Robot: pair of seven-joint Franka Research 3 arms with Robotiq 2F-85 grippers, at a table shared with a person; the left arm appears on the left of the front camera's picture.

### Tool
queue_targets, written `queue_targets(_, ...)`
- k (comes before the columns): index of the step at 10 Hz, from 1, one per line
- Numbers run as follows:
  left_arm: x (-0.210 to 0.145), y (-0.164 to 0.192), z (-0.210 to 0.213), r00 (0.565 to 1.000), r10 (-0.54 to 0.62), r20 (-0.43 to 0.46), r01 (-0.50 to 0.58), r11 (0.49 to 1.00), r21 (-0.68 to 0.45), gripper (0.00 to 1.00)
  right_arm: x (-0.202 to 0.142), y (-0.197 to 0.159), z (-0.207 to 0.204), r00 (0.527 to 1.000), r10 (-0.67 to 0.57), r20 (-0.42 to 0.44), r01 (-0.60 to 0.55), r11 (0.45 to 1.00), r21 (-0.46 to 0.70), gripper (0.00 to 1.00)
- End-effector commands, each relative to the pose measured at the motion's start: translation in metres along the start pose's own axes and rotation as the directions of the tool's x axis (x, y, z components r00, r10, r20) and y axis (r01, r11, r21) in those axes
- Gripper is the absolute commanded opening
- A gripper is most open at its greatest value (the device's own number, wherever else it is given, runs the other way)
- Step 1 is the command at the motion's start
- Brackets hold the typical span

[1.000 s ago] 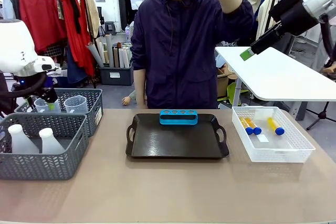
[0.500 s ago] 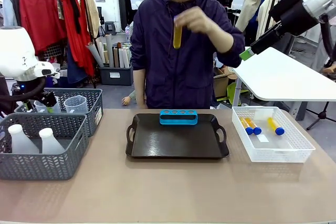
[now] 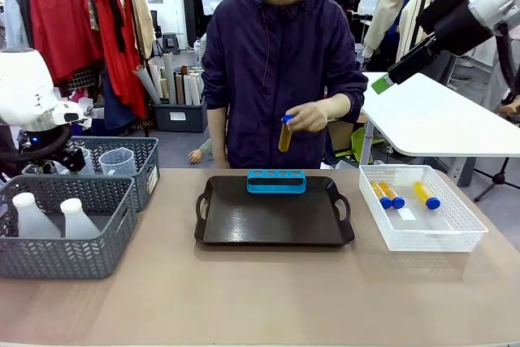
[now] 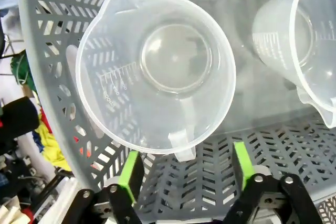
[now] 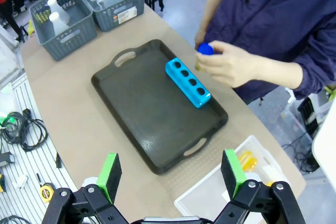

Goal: Prepare the laboratory tools.
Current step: Pick up one Large Measuring Cup and place it on the Handle tray.

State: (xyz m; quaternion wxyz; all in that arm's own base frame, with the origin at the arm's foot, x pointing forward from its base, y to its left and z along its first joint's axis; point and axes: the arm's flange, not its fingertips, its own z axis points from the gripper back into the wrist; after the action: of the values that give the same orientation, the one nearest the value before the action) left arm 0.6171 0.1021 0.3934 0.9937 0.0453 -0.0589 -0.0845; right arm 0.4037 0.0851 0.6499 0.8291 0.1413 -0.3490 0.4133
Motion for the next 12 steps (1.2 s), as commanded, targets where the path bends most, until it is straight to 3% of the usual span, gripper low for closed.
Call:
queue_targets(1,0.004,0.002,0.002,1.0,0.024,0.018,-0.024,1.0,-0.013,0.51,0.0,-0.001,0.0,1.0,-0.001,0.015,0.001,1.0,0.015,1.0)
queue_targets(3,0.003,0.003,0.004,0.999,0.032,0.012,-0.032,0.999,-0.019,0.11,0.0,-0.001,0.0,1.0,-0.001,0.015,0.001,1.0,0.015,1.0)
queue_targets(4,0.003,0.003,0.004,0.999,0.034,0.01,-0.034,0.999,-0.019,0.0,0.0,-0.001,0.0,1.0,-0.001,0.015,0.001,1.0,0.015,1.0)
queue_targets(9,-0.003,0.0,0.027,1.0,-0.009,0.019,0.009,1.0,-0.028,0.0,0.0,-0.001,0.0,1.0,-0.001,0.015,0.001,1.0,0.015,1.0)
queue_targets(12,-0.008,-0.01,0.077,0.997,-0.06,0.058,0.064,0.996,-0.066,0.0,0.0,-0.001,0.0,1.0,-0.001,0.015,0.001,1.0,0.015,1.0)
